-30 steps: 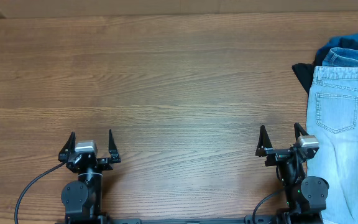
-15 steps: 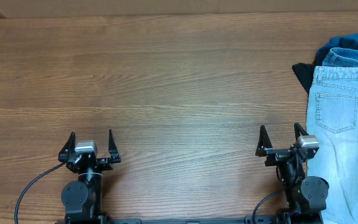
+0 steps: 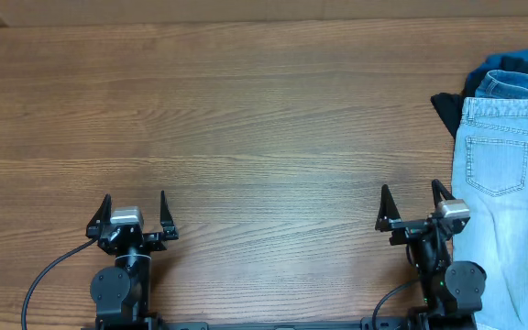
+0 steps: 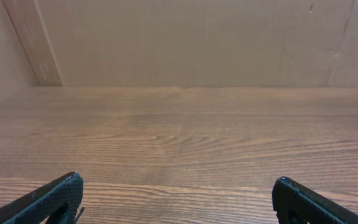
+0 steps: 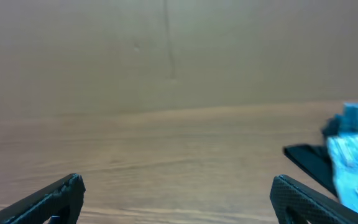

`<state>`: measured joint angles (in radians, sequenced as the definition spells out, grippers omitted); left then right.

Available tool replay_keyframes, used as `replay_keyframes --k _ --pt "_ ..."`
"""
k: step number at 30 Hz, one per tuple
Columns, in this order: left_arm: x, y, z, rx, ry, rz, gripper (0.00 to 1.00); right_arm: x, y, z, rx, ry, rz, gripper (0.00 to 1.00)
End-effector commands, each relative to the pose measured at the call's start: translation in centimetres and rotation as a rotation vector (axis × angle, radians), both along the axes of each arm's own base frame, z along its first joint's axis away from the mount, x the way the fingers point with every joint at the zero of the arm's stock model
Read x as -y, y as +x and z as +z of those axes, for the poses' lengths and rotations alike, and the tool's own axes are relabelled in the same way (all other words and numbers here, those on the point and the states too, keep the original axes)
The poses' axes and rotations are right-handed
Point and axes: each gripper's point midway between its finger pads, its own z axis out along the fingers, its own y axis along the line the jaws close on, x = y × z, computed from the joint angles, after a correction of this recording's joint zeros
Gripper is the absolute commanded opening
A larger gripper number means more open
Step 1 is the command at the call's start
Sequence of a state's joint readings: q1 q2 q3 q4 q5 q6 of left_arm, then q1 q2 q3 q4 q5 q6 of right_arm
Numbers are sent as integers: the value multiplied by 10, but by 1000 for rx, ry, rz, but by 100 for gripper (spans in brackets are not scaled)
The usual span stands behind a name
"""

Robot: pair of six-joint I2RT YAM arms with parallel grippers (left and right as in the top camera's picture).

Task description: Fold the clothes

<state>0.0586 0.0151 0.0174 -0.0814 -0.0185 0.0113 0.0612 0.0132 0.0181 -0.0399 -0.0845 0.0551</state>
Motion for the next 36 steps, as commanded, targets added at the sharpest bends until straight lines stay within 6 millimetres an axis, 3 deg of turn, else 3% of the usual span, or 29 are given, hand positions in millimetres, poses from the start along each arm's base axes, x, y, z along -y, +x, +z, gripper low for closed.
replay_keyframes --k 1,7,10,13,20,22,24,31,36 --pt "3 0 -2 2 18 -19 100 -35 -11 20 94 -7 211 100" --pt "3 0 -2 2 18 -19 100 -41 -39 109 329 51 273 100" --pt "3 0 -2 2 18 -19 100 -33 -61 167 440 61 236 100" --pt "3 0 -2 2 18 -19 100 -25 -76 212 499 81 201 100" --pt "3 0 -2 2 18 -19 100 -15 -90 299 540 97 149 100" --pt "3 0 -2 2 18 -19 100 -29 -95 317 567 70 230 100" --pt "3 0 -2 2 18 -19 100 -40 -97 317 566 47 295 100" --pt "3 0 -2 2 18 -19 100 -28 -91 317 552 92 231 100" --pt "3 0 -2 2 18 -19 100 -8 -44 307 362 190 103 100"
